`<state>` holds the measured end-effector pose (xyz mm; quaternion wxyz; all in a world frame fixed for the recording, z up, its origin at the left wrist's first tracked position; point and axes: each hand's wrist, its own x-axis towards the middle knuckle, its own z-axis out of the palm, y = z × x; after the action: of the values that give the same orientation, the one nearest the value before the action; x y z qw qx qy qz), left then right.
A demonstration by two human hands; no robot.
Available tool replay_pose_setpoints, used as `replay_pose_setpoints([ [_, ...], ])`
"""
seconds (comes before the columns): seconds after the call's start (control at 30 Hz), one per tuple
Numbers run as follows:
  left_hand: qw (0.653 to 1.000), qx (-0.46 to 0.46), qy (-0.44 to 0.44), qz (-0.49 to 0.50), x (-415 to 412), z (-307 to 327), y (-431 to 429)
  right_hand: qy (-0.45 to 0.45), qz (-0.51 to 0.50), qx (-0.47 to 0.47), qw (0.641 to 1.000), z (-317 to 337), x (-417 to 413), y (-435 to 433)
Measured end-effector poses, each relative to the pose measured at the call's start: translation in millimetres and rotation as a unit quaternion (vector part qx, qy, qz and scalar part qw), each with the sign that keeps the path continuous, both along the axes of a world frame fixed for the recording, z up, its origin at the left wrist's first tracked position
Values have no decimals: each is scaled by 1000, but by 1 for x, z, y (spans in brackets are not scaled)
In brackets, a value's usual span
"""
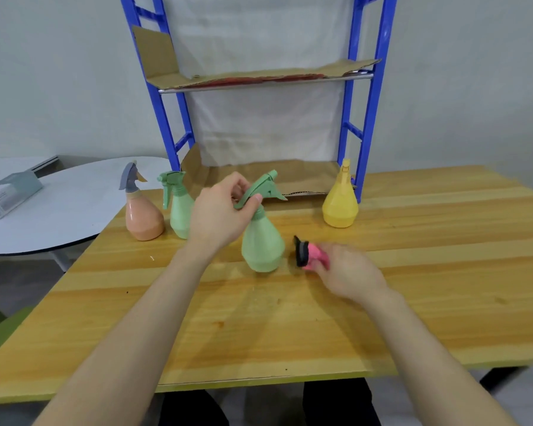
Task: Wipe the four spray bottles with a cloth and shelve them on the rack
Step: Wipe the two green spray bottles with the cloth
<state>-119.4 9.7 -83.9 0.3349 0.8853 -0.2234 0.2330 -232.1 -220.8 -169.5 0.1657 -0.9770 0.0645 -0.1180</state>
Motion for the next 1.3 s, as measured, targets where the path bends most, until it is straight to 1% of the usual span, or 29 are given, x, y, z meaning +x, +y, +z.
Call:
replay_pose_setpoints([
  [0.03, 1000, -5, -7, 12, 6, 4, -10, 45, 14, -12, 999, -9, 0, -2],
  [0.07, 1000, -5, -15, 23, 13, 7, -20, 62, 22, -6, 998, -16, 0, -3],
  [0.13, 998, 12, -37, 46, 26, 12, -42, 64, 29, 12, 997, -18, 1, -5],
  [0.23, 996, 45, -54, 61, 44, 15, -78, 71, 37, 2, 997, -18, 3, -6],
  [0.43, 993, 95, -37, 60, 73, 1, -131, 47, 32, 9, 998, -31, 6, -6],
  [0.57, 994, 78, -6, 73, 83, -4, -137, 36, 35, 13, 999, -35, 7, -7],
  [0.67, 994, 83, 19, 68, 86, -4, -133, 36, 34, 21, 999, -33, 5, -6],
  [0.77, 994, 78, 44, 58, 84, -3, -122, 29, 13, 64, 997, -28, 3, -6],
  [0.87, 995, 77, 50, 42, 78, -2, -92, -15, -35, 116, 993, -21, 5, -1],
  [0.97, 993, 108, 15, 43, 71, 2, -44, -86, -65, 124, 986, -9, 17, 22],
  [1.03, 990, 122, -31, 64, 68, 8, -4, -119, -38, 116, 985, 2, 34, 48],
  [1.07, 988, 125, -50, 77, 69, 11, 16, -119, -17, 114, 986, 7, 44, 63],
  [1.13, 982, 132, -75, 110, 74, 19, 52, -79, 32, 102, 991, 10, 63, 89],
  [1.2, 973, 138, -96, 157, 82, 28, 80, 36, 79, 50, 995, 2, 78, 110],
  [1.23, 968, 141, -100, 179, 86, 32, 90, 84, 101, 20, 991, -4, 82, 116],
  [1.3, 961, 158, -72, 214, 97, 41, 101, 118, 116, 8, 986, -10, 85, 119],
])
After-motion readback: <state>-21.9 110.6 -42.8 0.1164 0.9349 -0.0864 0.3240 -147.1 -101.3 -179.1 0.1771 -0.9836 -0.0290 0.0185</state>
